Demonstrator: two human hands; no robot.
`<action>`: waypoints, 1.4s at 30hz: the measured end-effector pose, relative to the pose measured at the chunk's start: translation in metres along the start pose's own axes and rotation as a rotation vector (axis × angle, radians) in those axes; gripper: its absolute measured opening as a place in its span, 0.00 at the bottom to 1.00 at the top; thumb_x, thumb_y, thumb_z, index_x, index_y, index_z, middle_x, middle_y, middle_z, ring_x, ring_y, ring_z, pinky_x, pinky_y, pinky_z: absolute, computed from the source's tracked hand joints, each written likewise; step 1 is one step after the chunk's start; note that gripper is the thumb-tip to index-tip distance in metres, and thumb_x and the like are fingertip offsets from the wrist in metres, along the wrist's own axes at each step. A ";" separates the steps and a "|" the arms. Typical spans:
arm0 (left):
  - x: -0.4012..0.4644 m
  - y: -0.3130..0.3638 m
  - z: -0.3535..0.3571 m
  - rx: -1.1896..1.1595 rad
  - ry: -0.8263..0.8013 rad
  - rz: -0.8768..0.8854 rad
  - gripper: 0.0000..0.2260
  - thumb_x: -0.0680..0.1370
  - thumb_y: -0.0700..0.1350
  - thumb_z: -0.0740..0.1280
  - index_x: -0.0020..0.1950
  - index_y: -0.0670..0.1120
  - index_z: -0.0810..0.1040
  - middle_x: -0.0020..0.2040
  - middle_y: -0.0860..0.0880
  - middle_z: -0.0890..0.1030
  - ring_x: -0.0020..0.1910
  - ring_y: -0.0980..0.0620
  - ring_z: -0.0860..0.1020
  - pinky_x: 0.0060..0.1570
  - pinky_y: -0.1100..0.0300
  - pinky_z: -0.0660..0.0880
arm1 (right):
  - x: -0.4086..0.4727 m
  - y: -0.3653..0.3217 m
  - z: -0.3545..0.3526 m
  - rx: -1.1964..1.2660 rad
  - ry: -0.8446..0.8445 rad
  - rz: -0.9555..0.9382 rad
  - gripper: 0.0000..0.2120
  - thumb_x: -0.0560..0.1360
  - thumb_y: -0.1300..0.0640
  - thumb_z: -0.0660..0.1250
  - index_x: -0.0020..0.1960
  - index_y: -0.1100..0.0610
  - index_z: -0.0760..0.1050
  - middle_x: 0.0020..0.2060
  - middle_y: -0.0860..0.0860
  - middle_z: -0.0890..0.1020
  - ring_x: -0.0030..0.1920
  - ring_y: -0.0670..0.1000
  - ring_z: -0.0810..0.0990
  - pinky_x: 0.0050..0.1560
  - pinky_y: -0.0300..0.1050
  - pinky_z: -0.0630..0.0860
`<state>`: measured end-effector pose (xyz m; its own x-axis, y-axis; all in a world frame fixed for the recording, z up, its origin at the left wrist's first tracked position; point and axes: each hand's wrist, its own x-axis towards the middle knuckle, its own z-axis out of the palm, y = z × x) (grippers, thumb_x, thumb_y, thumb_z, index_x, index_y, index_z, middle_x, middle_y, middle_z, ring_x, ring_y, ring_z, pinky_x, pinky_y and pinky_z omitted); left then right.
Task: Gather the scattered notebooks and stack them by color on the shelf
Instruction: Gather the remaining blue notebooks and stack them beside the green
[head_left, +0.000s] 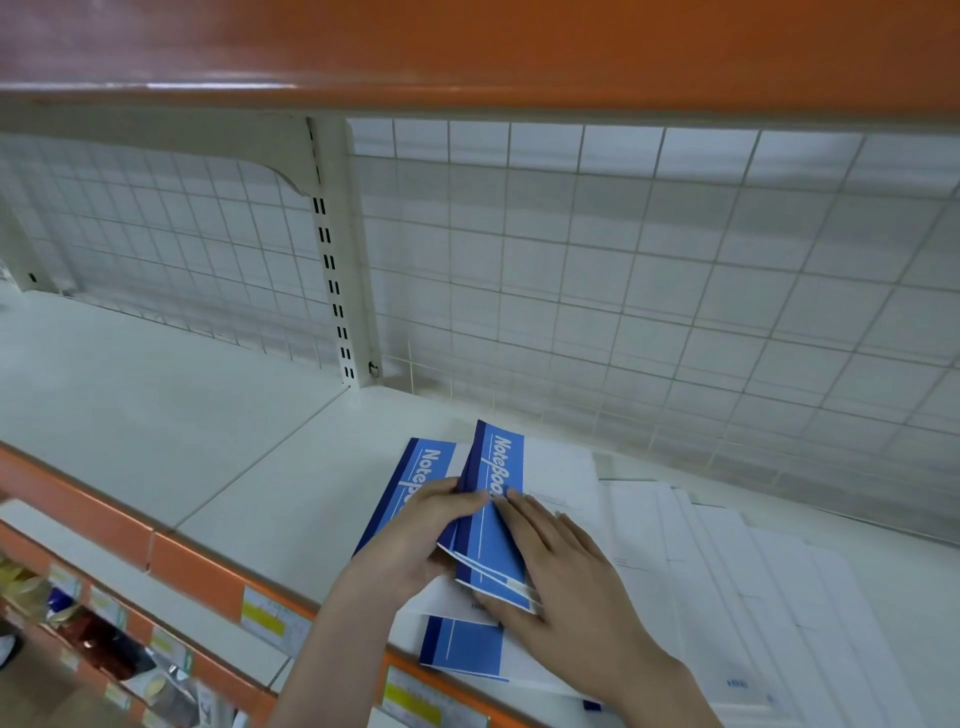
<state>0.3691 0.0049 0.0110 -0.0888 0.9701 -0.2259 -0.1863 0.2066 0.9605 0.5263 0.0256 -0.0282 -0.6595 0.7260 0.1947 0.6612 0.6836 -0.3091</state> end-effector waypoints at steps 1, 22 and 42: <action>0.001 -0.003 -0.001 0.031 -0.003 -0.004 0.14 0.79 0.33 0.59 0.64 0.33 0.71 0.41 0.47 0.78 0.37 0.53 0.78 0.30 0.67 0.76 | -0.001 -0.001 -0.002 0.019 -0.004 -0.002 0.44 0.68 0.23 0.43 0.77 0.45 0.43 0.76 0.38 0.49 0.76 0.40 0.46 0.75 0.40 0.45; -0.012 -0.024 0.027 0.028 0.230 0.542 0.10 0.72 0.55 0.67 0.52 0.63 0.77 0.49 0.56 0.82 0.52 0.56 0.81 0.52 0.54 0.77 | -0.008 0.009 -0.046 1.057 0.577 0.151 0.14 0.73 0.49 0.65 0.58 0.48 0.74 0.48 0.39 0.83 0.48 0.38 0.81 0.43 0.27 0.74; -0.009 -0.042 0.088 0.404 0.188 0.103 0.08 0.82 0.47 0.58 0.51 0.44 0.72 0.42 0.47 0.73 0.39 0.50 0.72 0.37 0.60 0.67 | -0.069 0.063 -0.059 0.773 0.309 0.734 0.09 0.80 0.55 0.55 0.52 0.61 0.69 0.41 0.51 0.75 0.37 0.48 0.72 0.37 0.41 0.70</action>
<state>0.4639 -0.0013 -0.0125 -0.2701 0.9559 -0.1155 0.2263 0.1796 0.9573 0.6343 0.0232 -0.0060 -0.0102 0.9964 -0.0836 0.3832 -0.0733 -0.9207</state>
